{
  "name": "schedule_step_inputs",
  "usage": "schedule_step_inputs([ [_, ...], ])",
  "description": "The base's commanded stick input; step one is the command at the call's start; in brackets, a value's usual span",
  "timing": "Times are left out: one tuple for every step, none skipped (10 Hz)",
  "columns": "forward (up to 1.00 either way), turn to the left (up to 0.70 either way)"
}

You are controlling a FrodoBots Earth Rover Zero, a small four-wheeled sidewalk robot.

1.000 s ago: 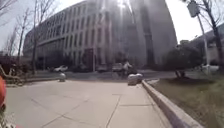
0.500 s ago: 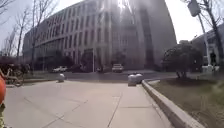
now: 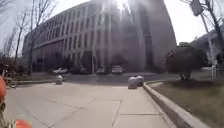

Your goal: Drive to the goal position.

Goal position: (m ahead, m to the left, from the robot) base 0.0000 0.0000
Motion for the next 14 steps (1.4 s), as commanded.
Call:
schedule_step_inputs([
  [0.62, -0.01],
  [0.7, -0.01],
  [0.7, -0.01],
  [0.7, -0.01],
  [0.7, -0.01],
  [0.64, -0.01],
  [0.5, -0.01],
  [0.36, -0.01],
  [0.22, 0.0],
  [0.08, 0.0],
  [0.0, 0.0],
  [0.0, 0.0],
  [0.0, 0.0],
  [0.0, 0.0],
])
